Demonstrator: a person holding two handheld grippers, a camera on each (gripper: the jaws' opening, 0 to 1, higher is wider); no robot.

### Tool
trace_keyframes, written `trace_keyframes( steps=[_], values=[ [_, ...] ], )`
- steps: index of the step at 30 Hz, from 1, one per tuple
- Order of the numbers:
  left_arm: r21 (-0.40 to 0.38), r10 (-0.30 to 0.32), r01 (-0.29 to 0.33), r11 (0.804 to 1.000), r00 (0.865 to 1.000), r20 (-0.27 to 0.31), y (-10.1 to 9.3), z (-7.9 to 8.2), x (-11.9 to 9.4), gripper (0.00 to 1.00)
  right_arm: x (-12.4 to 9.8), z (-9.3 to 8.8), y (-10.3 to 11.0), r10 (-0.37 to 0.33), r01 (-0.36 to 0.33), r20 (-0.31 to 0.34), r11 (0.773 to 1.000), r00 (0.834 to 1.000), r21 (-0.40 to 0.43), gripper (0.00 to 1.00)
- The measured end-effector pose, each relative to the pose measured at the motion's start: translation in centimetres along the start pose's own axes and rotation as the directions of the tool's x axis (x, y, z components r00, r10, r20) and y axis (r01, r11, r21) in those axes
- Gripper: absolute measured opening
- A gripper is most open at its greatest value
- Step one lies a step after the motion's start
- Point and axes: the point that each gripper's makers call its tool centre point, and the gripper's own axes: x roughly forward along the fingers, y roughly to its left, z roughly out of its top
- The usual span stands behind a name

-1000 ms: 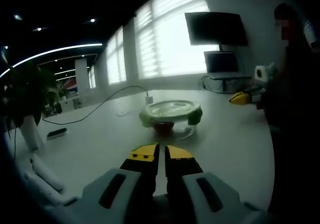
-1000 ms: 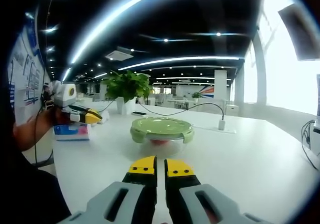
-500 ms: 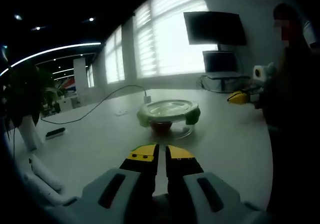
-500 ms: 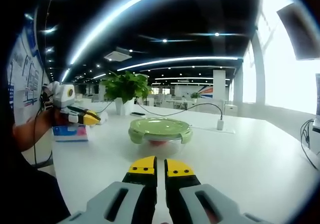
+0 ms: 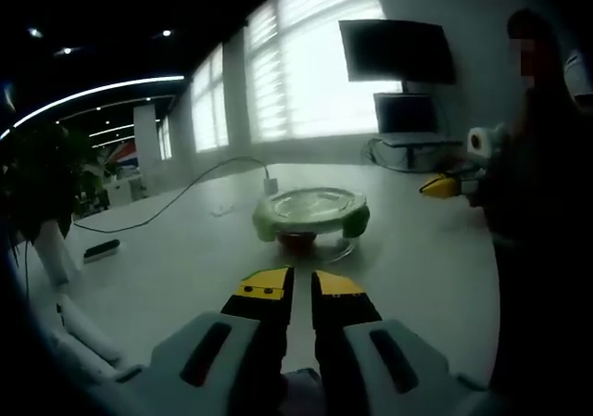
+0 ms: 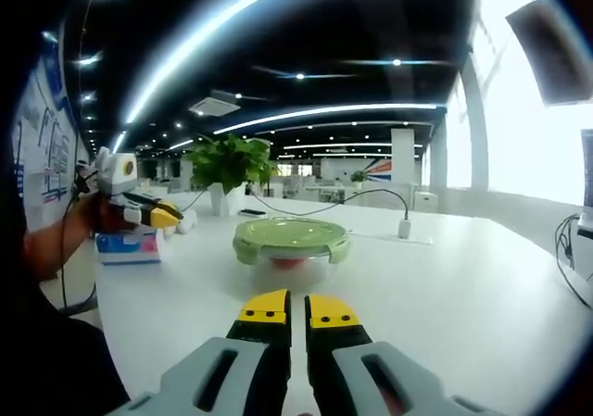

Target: Open container latches remove lid place lid upside down on tabletop take tomato from container place on tabletop

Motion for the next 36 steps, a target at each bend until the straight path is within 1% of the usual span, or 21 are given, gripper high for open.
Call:
trace_keyframes(
  steps=[2,6,9,11,14,16,19,24,25,27,28,29,33,36],
  values=[
    [0.010,0.000,0.000,1.000,1.000,-0.001,0.1,0.5,0.0,0.13,0.0,0.0,0.0,0.000,0.000,0.002,1.000,1.000,0.005,0.02],
    [0.037,-0.010,0.011,0.999,1.000,-0.009,0.4,1.8,0.3,0.13,-0.1,-0.1,-0.4,-0.003,0.003,0.004,1.000,1.000,0.016,0.02],
    [0.058,-0.022,0.022,0.998,1.000,-0.011,0.5,3.0,0.7,0.13,0.2,0.1,-0.3,0.006,-0.007,0.017,0.999,1.000,0.053,0.02],
    [0.061,-0.042,0.042,0.997,0.999,-0.007,0.3,3.6,1.2,0.13,0.3,0.4,-0.3,0.008,-0.010,0.028,0.997,1.000,0.076,0.02],
    [0.050,-0.071,0.072,0.996,0.997,-0.019,0.0,4.0,2.0,0.14,0.7,0.6,-0.2,0.014,-0.016,0.032,0.998,0.999,0.059,0.02],
    [0.053,-0.087,0.089,0.995,0.995,-0.039,-0.2,3.9,2.6,0.15,0.9,0.7,-0.2,0.015,-0.017,0.032,0.999,0.999,0.049,0.03],
    [0.078,-0.105,0.110,0.991,0.992,-0.065,-0.5,4.1,3.4,0.16,1.2,1.0,-0.5,0.017,-0.018,0.035,0.998,0.999,0.052,0.03],
    [0.112,-0.135,0.144,0.983,0.987,-0.087,-0.5,5.0,4.8,0.16,1.8,1.4,-0.1,0.040,-0.041,0.034,0.999,0.999,0.032,0.04],
    [0.126,-0.149,0.161,0.979,0.984,-0.099,-0.5,5.2,5.3,0.16,2.0,1.5,0.1,0.044,-0.045,0.033,0.999,0.998,0.029,0.04],
    [0.143,-0.158,0.174,0.974,0.980,-0.119,-0.4,5.5,6.1,0.16,2.2,1.6,0.5,0.053,-0.053,0.036,0.998,0.998,0.022,0.04],
    [0.165,-0.171,0.194,0.967,0.975,-0.140,-0.5,5.6,6.5,0.16,2.3,1.7,0.6,0.056,-0.057,0.036,0.998,0.998,0.022,0.04],
    [0.188,-0.179,0.205,0.961,0.973,-0.147,-0.5,5.8,6.9,0.16,2.4,1.7,0.7,0.059,-0.060,0.038,0.998,0.998,0.024,0.04],
    [0.199,-0.213,0.248,0.948,0.960,-0.179,-0.5,6.5,8.7,0.18,2.5,1.7,0.9,0.069,-0.070,0.047,0.997,0.997,0.034,0.04],
    [0.226,-0.242,0.292,0.929,0.944,-0.226,-0.5,6.4,9.8,0.19,2.6,1.7,0.8,0.065,-0.067,0.048,0.997,0.997,0.041,0.04]
  ],
)
